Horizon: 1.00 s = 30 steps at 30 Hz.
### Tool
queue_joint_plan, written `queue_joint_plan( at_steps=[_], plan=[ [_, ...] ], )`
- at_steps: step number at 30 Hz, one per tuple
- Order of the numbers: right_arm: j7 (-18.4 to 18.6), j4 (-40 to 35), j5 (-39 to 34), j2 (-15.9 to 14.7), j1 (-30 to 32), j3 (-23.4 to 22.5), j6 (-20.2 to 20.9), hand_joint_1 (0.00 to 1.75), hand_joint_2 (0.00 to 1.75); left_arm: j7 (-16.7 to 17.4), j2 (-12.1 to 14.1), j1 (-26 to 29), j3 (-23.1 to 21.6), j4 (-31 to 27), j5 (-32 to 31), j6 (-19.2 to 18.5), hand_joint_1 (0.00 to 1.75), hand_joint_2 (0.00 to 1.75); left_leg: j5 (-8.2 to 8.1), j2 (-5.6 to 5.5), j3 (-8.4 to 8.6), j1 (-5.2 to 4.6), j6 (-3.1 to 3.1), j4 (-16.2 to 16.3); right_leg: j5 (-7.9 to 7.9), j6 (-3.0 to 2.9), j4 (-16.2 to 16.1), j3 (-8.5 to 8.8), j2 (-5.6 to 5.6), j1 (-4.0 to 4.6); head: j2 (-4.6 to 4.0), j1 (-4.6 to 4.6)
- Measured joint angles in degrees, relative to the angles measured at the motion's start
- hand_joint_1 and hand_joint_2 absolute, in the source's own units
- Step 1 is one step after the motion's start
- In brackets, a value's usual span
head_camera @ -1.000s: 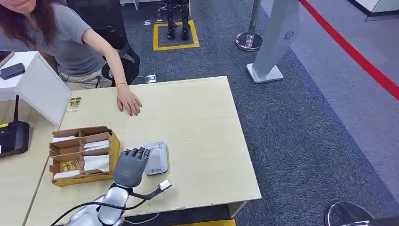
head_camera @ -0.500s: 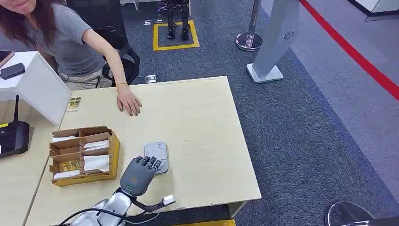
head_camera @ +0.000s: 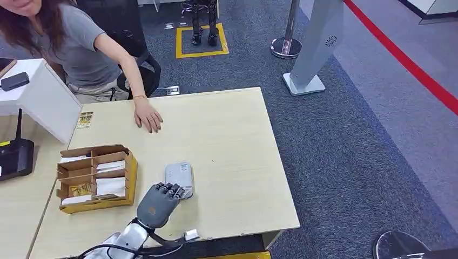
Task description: Pass the card to the sensor for recognition and then transmit it.
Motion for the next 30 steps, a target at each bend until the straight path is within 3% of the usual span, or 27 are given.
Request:
queue_joint_plan(
  at_steps=[5,8,10,13,17,22,27,30],
  plan=[
    [-0.3,0.0,0.1,0.0,0.0,0.3,-0.1,0.0,0.0,0.2,-0.2,0.1,1.4,0.9,0.0,0.3,1.75,1.75,0.0,0.0,0.01,0.0,0.0,0.0,0.0,0.0,0.0,0.01,0.0,0.0,0.0,0.0],
    [-0.4,0.0,0.1,0.0,0.0,0.4,-0.1,0.0,0.0,8.6,0.7,-1.0,0.3,1.4,0.0,0.5,1.75,1.75,0.07,-0.01,0.01,0.03,-0.02,0.0,0.02,-0.03,0.0,-0.01,0.0,0.0,0.0,0.02],
    [-0.5,0.0,0.1,0.0,0.0,0.6,-0.1,0.0,0.0,16.1,2.7,-3.2,-3.2,1.6,0.0,0.5,1.75,1.75,0.11,-0.01,0.01,0.06,-0.05,0.0,0.05,-0.06,0.0,0.0,-0.01,0.0,0.0,0.02],
    [-0.7,0.0,0.1,0.0,0.0,0.9,-0.1,0.0,0.0,19.0,5.3,-5.6,-6.1,1.6,-0.1,0.1,1.75,1.75,0.16,-0.01,0.02,0.08,-0.09,0.0,0.07,-0.09,0.0,-0.02,0.0,0.03,0.0,0.0],
    [-0.8,0.0,0.1,0.0,0.0,1.2,-0.1,0.0,0.0,19.9,7.5,-7.3,-8.2,1.6,-0.1,0.0,1.75,1.75,0.16,-0.01,0.01,0.07,-0.09,0.0,0.06,-0.09,0.1,-0.03,0.0,0.04,-0.02,0.0],
    [-0.9,0.0,-0.1,0.0,-0.1,1.2,-0.1,0.0,0.0,29.1,11.8,-12.4,-13.9,-0.9,-0.1,-0.5,1.75,1.75,0.19,-0.02,-0.03,0.08,-0.1,0.0,0.1,-0.12,0.1,-0.07,0.0,0.05,0.0,0.02],
    [-1.0,0.0,-0.4,0.0,0.0,1.2,0.0,0.0,0.0,29.9,18.1,-17.0,-13.8,-10.9,0.0,-2.2,1.75,1.75,0.21,-0.01,0.0,0.07,-0.14,0.0,0.12,-0.13,0.1,-0.05,0.01,0.05,-0.02,0.0],
    [-1.0,0.1,-0.5,0.0,0.0,1.2,0.0,0.0,0.0,29.9,20.3,-16.8,-11.8,-15.8,0.0,-2.2,1.75,1.75,0.21,-0.01,-0.03,0.09,-0.14,0.0,0.11,-0.13,0.1,-0.07,0.0,0.05,0.0,0.0]
  ],
)
